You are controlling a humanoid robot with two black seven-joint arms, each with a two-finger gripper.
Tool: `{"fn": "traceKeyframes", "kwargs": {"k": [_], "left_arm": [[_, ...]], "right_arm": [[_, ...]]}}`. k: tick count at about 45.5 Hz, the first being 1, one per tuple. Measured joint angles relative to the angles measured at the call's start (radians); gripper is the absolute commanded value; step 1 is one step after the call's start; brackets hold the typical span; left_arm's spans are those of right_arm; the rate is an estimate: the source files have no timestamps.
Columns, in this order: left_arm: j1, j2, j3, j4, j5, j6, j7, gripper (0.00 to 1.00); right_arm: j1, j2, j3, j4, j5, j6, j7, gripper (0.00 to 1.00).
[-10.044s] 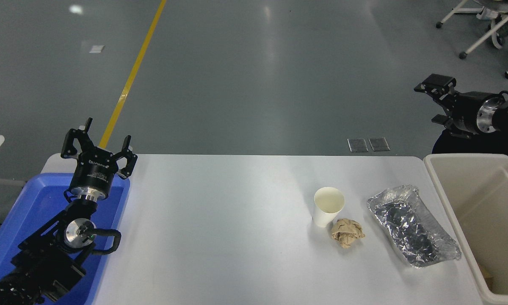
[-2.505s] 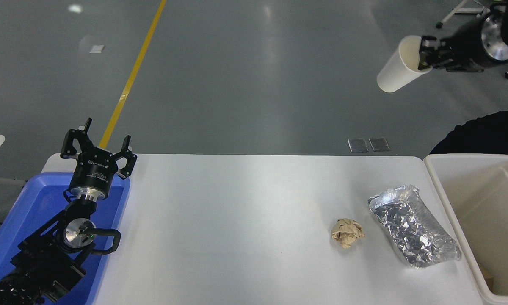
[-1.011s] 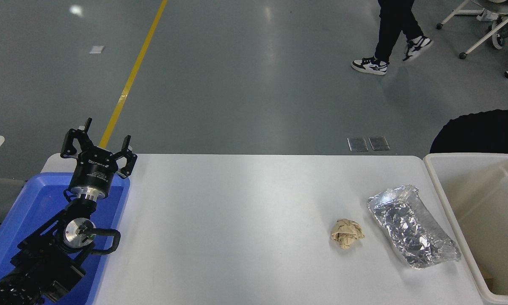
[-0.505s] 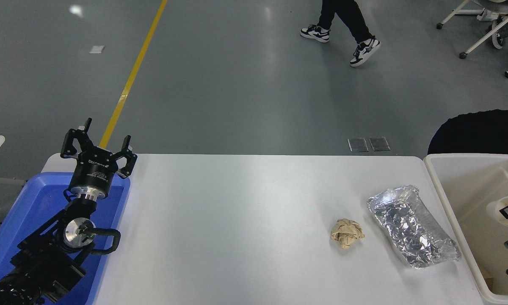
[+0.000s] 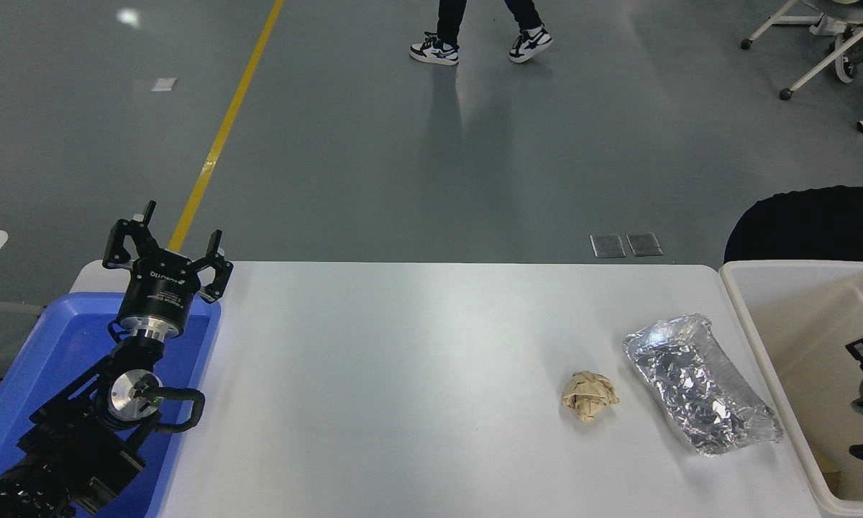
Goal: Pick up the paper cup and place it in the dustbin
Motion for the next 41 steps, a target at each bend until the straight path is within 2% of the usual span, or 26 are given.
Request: {"fn": "traceKeyframes", "kwargs": {"k": [9,19,29,41], "left_arm": [[-0.001,0.000,0.000,0.000,0.000,0.000,0.001,0.98],[-0.001,0.000,0.000,0.000,0.000,0.000,0.001,0.98],[-0.001,0.000,0.001,-0.001,0.000,-0.001,0.001,0.98],[-0.001,0.000,0.002,-0.001,0.000,-0.002,0.001,0.98]], "right_arm": [[0.157,-0.019,0.005,0.069,-0.020,0.009,0.000,1.00],[0.367,-0.008,-0.010,0.172,-0.161,0.023,0.000,1.00],[0.513,0.095,-0.099,0.226,-0.266,0.041,0.000,1.00],[0.665,0.225,-0.261,0.342,-0.302,0.156,0.000,1.00]]}}
